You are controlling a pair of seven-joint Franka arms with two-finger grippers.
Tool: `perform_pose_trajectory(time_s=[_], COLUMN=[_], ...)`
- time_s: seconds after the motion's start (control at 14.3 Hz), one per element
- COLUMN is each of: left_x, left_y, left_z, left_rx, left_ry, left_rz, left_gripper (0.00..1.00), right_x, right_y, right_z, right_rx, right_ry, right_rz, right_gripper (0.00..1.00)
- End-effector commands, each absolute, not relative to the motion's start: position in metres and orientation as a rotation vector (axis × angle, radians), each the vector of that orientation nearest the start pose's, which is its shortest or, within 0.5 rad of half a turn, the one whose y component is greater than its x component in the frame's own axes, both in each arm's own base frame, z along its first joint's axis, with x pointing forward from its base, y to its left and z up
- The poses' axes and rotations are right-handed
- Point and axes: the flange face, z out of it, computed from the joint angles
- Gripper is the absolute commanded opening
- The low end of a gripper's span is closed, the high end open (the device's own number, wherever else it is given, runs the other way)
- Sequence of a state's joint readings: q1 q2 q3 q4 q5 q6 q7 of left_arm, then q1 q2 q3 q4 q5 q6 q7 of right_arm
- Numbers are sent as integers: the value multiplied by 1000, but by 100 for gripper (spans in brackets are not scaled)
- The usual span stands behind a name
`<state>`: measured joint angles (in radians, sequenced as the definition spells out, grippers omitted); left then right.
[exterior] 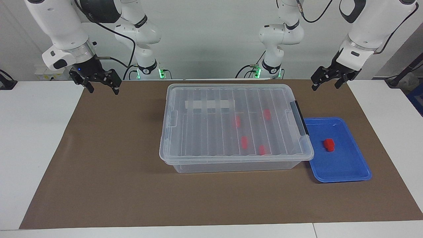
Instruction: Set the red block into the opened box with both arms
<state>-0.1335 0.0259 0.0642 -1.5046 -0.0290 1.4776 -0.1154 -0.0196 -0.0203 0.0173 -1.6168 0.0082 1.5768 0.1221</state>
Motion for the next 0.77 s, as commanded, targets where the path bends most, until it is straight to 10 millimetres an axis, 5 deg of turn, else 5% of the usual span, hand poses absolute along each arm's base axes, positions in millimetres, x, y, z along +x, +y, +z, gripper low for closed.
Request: perform_pose_trajectory(time_s=[0.0, 0.42, 0.7], left_x=[547, 547, 546], left_y=[-38, -38, -38], left_z=[636, 636, 637], left_rx=[-3161, -3161, -3161], left_ry=[-89, -89, -89], left_rz=[76, 76, 74], left_gripper=[100, 100, 100], right_x=[544, 542, 552], right_y=[-1, -8, 26], right_z=[616, 616, 605], right_rx=[-3129, -3113, -3115], right_ry=[200, 250, 210], right_rz=[8, 14, -47], right_gripper=[100, 100, 100])
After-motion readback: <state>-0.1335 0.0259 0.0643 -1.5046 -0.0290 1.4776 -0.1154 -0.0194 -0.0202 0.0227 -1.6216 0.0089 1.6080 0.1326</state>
